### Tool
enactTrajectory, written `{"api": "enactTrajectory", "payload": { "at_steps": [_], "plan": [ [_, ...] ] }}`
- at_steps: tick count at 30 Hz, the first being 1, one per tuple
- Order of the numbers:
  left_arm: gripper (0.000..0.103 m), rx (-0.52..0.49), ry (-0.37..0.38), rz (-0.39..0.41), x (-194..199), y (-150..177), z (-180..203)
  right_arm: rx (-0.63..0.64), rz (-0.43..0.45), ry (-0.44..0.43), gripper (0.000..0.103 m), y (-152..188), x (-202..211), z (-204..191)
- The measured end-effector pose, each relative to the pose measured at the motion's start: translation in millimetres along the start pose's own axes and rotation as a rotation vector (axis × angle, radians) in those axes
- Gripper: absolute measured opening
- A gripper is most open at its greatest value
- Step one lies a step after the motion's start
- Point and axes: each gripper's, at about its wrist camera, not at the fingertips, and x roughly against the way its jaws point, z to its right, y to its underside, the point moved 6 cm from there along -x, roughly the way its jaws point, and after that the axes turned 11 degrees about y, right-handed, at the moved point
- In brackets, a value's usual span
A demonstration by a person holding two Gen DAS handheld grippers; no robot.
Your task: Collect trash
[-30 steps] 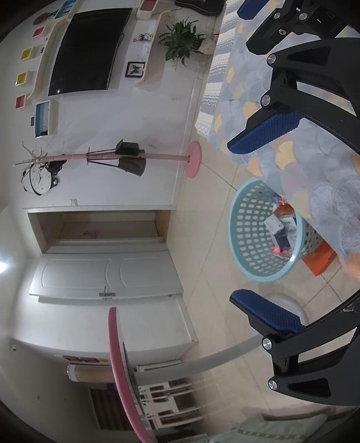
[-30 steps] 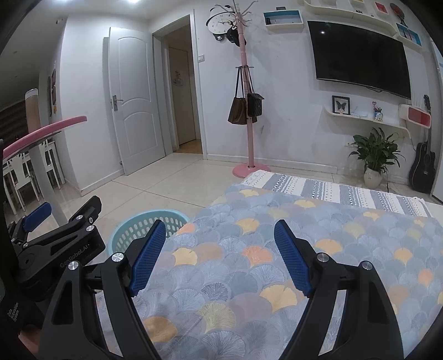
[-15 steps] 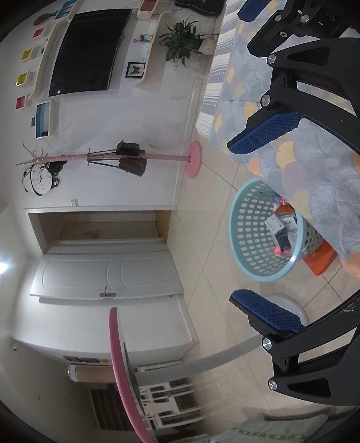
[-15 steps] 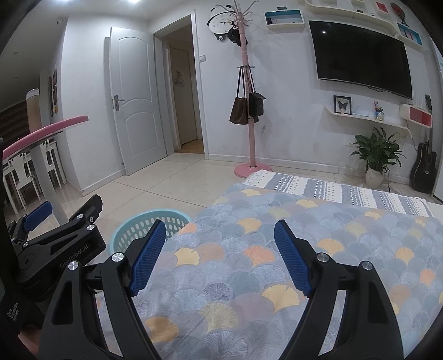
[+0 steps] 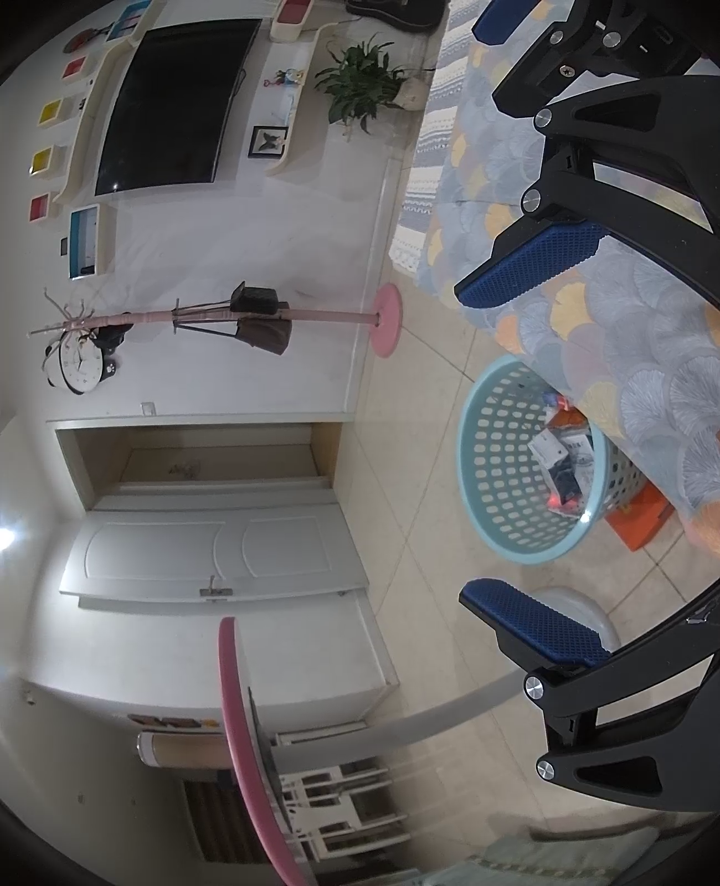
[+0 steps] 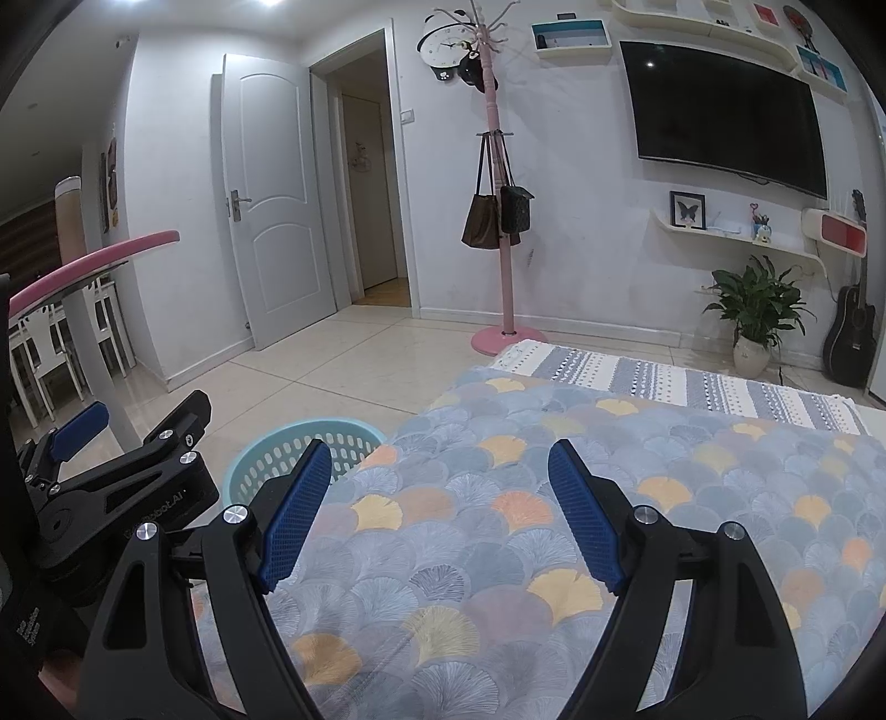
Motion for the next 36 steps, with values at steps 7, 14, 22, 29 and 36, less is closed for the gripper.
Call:
{"api": "enactTrajectory", "payload": {
  "at_steps": [7, 14, 22, 29, 36],
  "plan": [
    [0.095, -0.001, 0.002, -0.002, -0.8, -0.2, 0.1, 0.001, -0.002, -0.004, 0.077, 0.7, 0.2, -2.1],
    [0.095, 0.001, 0.002, -0.001, -0.6, -0.1, 1.1, 0.004, -0.001, -0.004, 0.077, 0.3, -0.6, -1.5],
    [0.095, -0.006, -0.012, -0.009, -1.3, 1.5, 1.2, 0.000, -0.005, -0.009, 0.077, 0.6, -1.1, -1.7],
    [0.095, -0.007, -0.012, -0.013, -1.1, 2.3, 2.3, 0.007, -0.001, -0.013, 0.077, 1.0, -0.7, -2.9],
    [0.095, -0.006, -0.011, -0.013, -0.6, 2.2, 1.9, 0.005, -0.003, -0.015, 0.077, 1.6, -1.5, -3.9]
  ]
}}
